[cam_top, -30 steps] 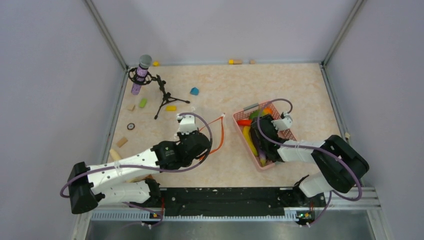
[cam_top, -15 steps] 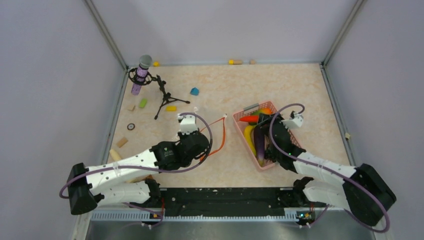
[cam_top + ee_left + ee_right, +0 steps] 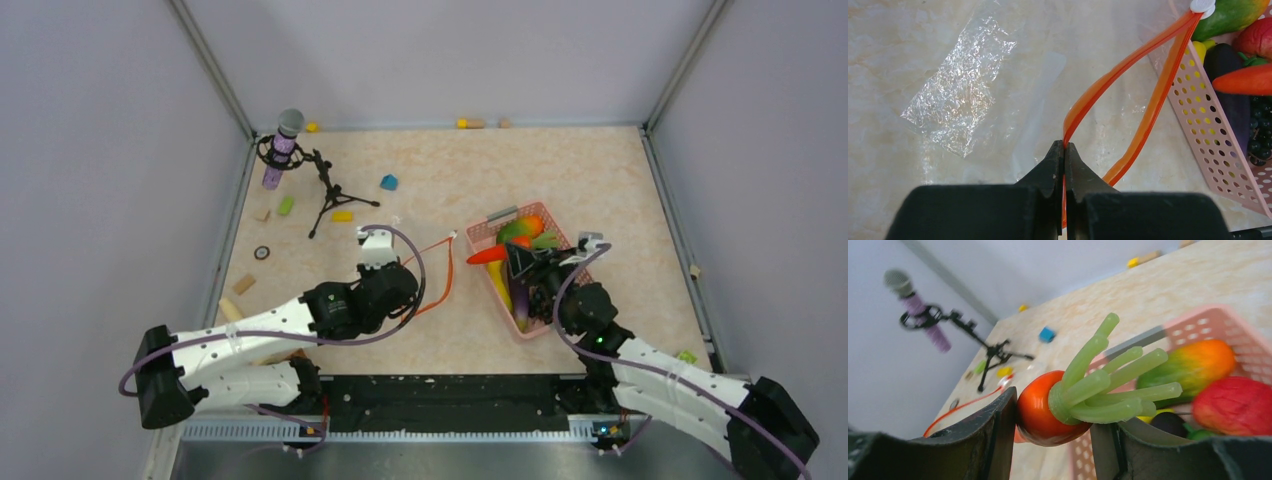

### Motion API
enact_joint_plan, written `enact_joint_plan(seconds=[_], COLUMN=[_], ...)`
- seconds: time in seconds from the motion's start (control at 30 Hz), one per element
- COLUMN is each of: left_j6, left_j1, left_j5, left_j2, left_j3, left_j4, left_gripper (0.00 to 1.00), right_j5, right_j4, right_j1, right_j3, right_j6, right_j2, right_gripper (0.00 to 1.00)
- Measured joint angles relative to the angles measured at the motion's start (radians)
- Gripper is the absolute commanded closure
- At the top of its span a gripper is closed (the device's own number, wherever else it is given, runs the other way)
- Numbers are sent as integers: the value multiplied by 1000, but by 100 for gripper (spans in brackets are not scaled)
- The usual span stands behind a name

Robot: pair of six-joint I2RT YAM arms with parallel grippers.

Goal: Place the food in the zip-top bag and seal the zipper
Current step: Place the fake vegetable in the zipper food storage bag.

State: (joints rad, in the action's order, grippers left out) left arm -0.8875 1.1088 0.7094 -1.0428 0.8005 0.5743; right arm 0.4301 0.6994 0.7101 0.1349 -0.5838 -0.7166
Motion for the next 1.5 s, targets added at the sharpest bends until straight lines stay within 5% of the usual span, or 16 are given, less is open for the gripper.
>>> enact_joint_plan(seconds=[0.27, 0.7, 0.97, 1.17, 1.5], left_j6=[0, 31, 76, 95, 54], left_j1=[0, 0, 0, 0, 0], left_j5=[-19, -142, -219, -245, -146], left_j2=[0, 109, 211, 279, 307], left_j3=[0, -14, -74, -107, -108], left_j4=[2, -52, -134, -173, -146], left_gripper=[100, 100, 100, 100, 100], right_j5=[-76, 20, 80, 91, 50], right_j4=[194, 397, 268, 33, -131], right_j1=[253, 450, 481, 481, 483], right_j3=[98, 267, 379, 495, 500], right_j6=[224, 409, 370, 309, 240], right_j2=[-285, -660, -697, -680, -613], right_gripper=[86, 80, 44, 31, 1])
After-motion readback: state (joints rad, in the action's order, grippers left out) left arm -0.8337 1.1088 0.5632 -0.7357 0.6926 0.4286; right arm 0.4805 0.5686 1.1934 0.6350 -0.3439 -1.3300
